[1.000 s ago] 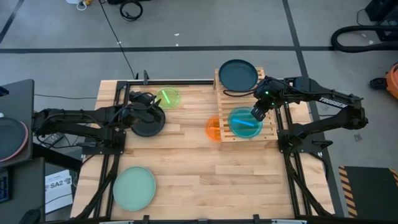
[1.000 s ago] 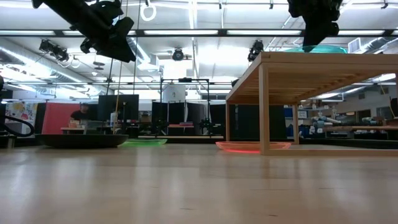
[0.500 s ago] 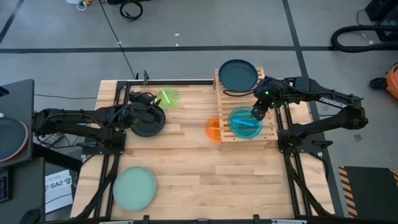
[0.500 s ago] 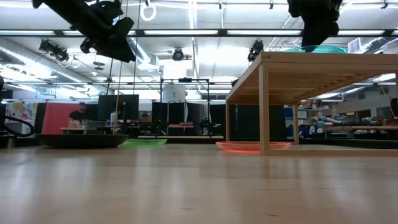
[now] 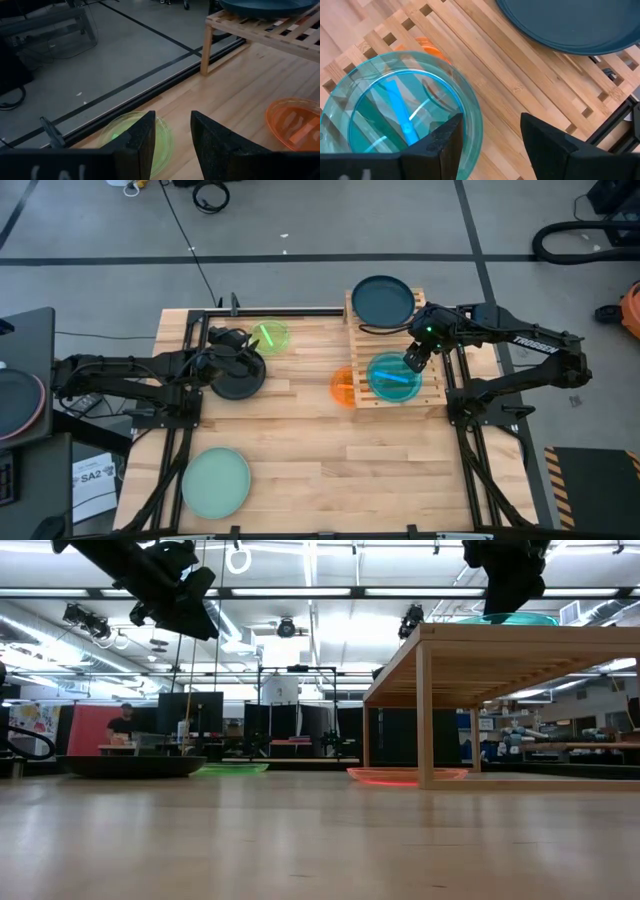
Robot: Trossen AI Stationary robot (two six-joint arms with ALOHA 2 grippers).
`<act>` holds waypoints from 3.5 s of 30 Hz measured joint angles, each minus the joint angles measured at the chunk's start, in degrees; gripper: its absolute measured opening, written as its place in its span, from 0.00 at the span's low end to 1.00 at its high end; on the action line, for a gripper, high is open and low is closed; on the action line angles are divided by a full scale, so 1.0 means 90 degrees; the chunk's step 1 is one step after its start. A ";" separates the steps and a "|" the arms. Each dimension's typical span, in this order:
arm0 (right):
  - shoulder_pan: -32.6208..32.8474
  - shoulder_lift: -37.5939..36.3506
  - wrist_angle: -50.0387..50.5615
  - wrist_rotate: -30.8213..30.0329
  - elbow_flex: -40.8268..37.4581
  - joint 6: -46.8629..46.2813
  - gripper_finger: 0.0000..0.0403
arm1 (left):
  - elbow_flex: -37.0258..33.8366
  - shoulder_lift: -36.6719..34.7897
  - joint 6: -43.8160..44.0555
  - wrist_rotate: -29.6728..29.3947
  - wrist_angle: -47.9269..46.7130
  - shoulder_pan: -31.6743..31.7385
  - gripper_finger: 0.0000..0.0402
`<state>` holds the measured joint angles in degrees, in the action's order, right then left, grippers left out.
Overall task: Place and stack plates onto a shelf
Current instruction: Stack the black plate on top of the dark blue plate on the shelf
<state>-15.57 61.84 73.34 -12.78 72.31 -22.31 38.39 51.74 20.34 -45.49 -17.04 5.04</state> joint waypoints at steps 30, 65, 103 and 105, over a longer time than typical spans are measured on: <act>0.1844 0.0003 -0.1695 0.0353 0.0000 -0.0408 0.50 | 0.0000 0.0000 0.0376 0.3263 -0.2659 -0.0155 0.32; 0.2820 0.1637 -0.3231 0.0216 0.0000 0.0166 0.50 | 0.0000 0.2814 0.0611 0.3072 -0.2378 -0.0624 0.32; 0.2820 0.1634 -0.3385 0.0231 0.0000 0.0166 0.50 | 0.0002 0.3871 0.0634 0.2565 -0.2144 -0.0622 0.06; 0.2820 0.1634 -0.3385 0.0231 0.0000 0.0166 0.50 | 0.0002 0.3871 0.0647 0.2578 -0.2145 -0.0622 0.06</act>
<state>9.80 76.55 42.87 -10.70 72.31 -20.82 38.41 86.59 26.16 -22.29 -36.35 -0.56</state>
